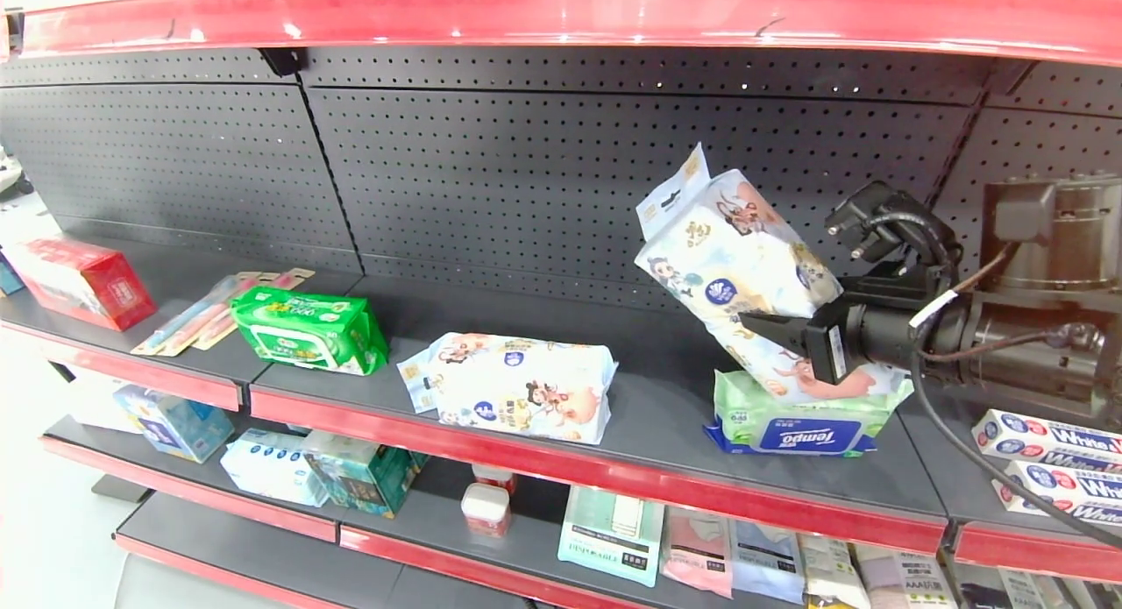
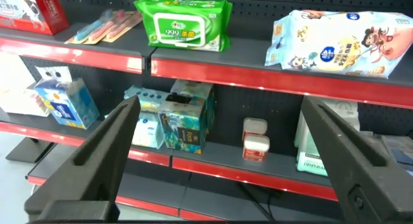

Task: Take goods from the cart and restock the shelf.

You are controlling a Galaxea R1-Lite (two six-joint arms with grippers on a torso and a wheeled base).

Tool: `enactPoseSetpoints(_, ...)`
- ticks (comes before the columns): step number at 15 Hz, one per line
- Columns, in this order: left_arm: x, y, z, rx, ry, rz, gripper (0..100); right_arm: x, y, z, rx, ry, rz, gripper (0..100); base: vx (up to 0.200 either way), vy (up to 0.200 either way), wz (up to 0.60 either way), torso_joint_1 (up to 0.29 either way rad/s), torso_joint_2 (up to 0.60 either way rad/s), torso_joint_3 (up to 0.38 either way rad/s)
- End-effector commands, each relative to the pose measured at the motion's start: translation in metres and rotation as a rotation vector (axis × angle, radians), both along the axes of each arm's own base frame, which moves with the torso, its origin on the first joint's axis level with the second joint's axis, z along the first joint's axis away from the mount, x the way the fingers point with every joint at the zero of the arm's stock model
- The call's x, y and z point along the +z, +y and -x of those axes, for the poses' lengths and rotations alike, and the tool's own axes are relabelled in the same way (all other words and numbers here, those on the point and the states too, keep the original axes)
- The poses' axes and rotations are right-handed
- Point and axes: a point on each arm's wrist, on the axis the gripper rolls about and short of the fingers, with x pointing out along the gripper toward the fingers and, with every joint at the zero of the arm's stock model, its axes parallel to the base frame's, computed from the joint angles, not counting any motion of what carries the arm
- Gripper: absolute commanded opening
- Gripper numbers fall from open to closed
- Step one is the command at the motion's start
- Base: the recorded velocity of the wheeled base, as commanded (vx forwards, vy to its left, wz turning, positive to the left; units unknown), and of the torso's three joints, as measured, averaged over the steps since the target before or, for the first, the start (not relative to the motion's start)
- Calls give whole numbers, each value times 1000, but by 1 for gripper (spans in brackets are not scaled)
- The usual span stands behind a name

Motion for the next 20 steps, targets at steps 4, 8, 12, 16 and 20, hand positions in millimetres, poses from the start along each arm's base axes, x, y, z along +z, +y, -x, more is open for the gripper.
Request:
enactPoseSetpoints(4,0,0,0,0,1,0,100,-1,11,-21,-6,-1,1,0,0,0,0,0,0,0)
enactPoseSetpoints(8,0,0,0,0,1,0,100,-9,21,-45,-29,-3,-78,0,0,0,0,0,0,0)
enactPoseSetpoints(12,0,0,0,0,1,0,100,-13,29,-63,-31,-22,-104,0,0,0,0,0,0,0)
enactPoseSetpoints(16,0,0,0,0,1,0,100,-15,38,-84,-23,-33,-110,0,0,0,0,0,0,0)
enactPoseSetpoints(20,0,0,0,0,1,0,100,-24,51,-92,4,-18,-97,0,0,0,0,0,0,0)
